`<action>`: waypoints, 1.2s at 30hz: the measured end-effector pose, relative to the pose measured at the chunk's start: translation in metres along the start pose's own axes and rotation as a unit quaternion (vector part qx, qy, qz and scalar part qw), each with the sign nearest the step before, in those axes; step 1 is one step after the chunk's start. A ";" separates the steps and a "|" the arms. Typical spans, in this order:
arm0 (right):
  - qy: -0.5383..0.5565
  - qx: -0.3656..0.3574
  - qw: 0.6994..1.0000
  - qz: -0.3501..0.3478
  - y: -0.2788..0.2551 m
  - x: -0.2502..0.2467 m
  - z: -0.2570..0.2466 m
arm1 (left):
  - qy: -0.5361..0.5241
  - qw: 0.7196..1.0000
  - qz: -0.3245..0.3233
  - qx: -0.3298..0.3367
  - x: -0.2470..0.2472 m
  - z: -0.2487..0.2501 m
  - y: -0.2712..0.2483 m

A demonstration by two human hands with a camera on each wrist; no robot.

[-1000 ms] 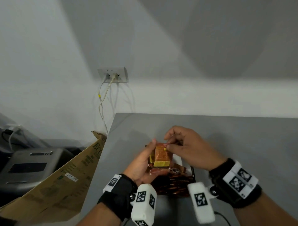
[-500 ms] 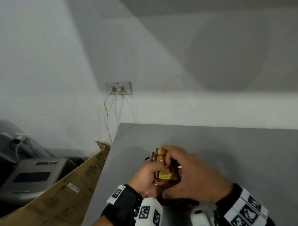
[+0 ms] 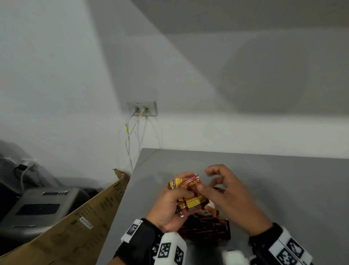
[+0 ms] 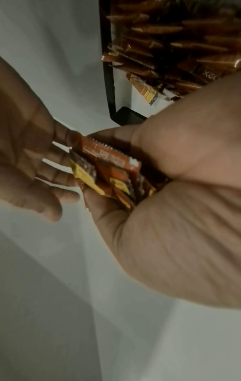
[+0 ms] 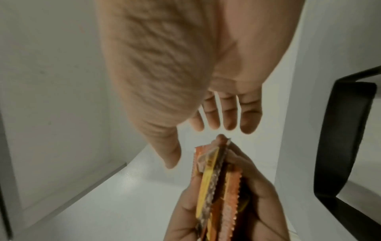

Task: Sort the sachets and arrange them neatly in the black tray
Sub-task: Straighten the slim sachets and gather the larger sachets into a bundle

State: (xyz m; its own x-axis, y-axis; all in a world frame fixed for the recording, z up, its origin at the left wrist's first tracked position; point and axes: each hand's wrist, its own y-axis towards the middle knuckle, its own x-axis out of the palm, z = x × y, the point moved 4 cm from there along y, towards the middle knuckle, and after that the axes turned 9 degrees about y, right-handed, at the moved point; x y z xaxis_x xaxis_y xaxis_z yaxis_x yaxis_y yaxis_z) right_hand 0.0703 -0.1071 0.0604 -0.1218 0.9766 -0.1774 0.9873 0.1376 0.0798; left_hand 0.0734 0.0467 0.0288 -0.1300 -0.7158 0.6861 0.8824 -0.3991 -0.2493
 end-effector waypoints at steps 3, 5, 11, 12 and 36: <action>0.025 0.004 1.000 -0.017 0.000 0.006 0.002 | 0.019 0.999 -0.006 0.026 0.004 0.003 -0.001; 0.056 0.007 0.998 -0.020 -0.001 0.008 -0.001 | 0.029 0.999 0.002 0.031 0.005 0.002 -0.001; 0.017 -0.009 0.999 0.044 0.002 -0.002 -0.002 | 0.004 1.000 0.007 0.013 0.002 -0.003 -0.005; 0.015 -0.029 0.997 0.065 0.002 -0.008 -0.004 | 0.000 1.000 0.012 0.011 0.000 -0.002 -0.005; 0.139 0.070 0.983 0.094 0.016 -0.010 0.001 | 0.105 0.984 0.122 0.072 -0.025 0.017 0.005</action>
State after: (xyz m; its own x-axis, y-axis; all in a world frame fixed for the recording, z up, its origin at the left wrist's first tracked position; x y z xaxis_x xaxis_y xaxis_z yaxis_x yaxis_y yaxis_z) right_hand 0.0874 -0.1146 0.0629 0.0611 0.9926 0.1050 0.9970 -0.0557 -0.0540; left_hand 0.0883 0.0724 0.0222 0.0170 -0.8886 0.4583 0.9518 -0.1260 -0.2795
